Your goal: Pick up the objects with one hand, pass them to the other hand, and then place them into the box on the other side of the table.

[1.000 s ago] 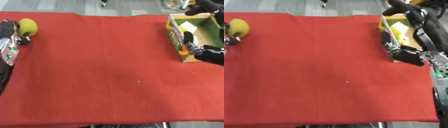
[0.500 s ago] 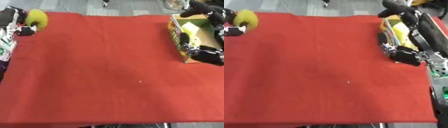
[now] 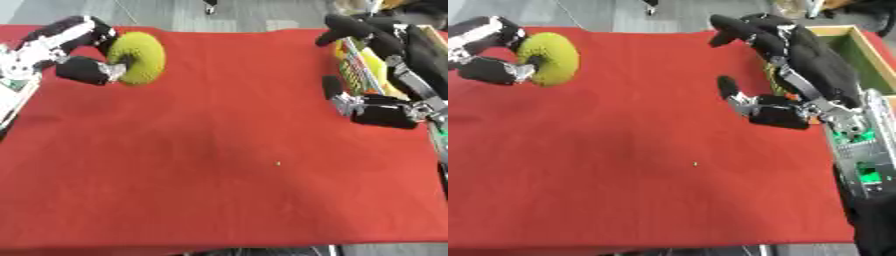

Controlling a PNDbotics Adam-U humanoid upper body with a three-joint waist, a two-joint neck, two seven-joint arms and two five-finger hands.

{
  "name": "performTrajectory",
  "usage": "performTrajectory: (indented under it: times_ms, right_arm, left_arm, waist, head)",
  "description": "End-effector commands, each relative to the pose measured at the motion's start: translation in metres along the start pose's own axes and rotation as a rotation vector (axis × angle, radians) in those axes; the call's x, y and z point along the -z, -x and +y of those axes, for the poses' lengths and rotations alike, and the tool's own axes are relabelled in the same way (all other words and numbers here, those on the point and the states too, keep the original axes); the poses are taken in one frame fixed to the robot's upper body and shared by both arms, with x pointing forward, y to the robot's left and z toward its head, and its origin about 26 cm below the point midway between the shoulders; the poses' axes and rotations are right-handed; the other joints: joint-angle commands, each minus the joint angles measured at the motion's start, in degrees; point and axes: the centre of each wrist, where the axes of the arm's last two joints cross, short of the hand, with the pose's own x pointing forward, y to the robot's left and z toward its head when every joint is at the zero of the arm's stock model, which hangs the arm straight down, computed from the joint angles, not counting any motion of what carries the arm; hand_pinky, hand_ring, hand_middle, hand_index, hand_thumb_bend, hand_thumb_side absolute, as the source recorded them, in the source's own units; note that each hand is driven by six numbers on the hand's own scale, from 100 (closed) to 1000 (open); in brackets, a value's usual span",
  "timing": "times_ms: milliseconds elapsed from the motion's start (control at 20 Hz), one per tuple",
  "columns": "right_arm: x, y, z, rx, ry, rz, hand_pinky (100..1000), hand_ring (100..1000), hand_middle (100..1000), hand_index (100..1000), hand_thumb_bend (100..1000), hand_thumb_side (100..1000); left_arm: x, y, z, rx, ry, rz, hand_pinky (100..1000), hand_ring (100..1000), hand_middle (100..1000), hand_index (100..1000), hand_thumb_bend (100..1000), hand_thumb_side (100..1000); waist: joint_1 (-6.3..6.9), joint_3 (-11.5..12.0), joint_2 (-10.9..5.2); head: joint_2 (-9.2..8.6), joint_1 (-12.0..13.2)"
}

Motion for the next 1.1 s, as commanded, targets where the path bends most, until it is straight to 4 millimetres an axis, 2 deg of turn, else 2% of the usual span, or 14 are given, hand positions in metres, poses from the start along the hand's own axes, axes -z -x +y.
performTrajectory:
  times_ms: [50,450,650,900,1100]
  right_arm:
    - [0.007,0.001,-0.003,-0.034,-0.038,-0.047,788,684,653,1000,100,100]
    - [0.021,-0.003,0.01,-0.026,-0.12,-0.128,778,667,605,989,100,138]
    - [0.023,-0.003,0.011,-0.025,-0.128,-0.14,773,661,588,988,100,156]
    - [0.027,-0.006,0.019,-0.008,-0.169,-0.166,770,659,587,990,100,166]
    - [0.029,-0.007,0.021,-0.005,-0.177,-0.176,769,660,588,991,100,172]
  left_arm:
    - [0.002,-0.027,0.003,0.015,0.111,-0.058,699,528,446,529,100,216]
    - [0.029,-0.066,-0.014,-0.001,0.277,-0.151,704,538,454,535,100,226]
    - [0.032,-0.071,-0.016,0.001,0.298,-0.164,706,540,454,534,100,235]
    - [0.043,-0.102,-0.025,-0.033,0.376,-0.262,709,540,452,531,100,242]
    - [0.044,-0.116,-0.027,-0.048,0.408,-0.29,710,541,452,530,100,245]
  waist:
    - [0.92,0.07,-2.07]
    - [1.0,0.32,-2.23]
    - [0.94,0.27,-2.24]
    - [0.81,0.54,-2.42]
    - [0.77,0.63,-2.48]
  head:
    - [-0.13,-0.21]
    - [-0.13,-0.34]
    - [-0.13,-0.32]
    - [-0.13,-0.62]
    - [-0.13,-0.58]
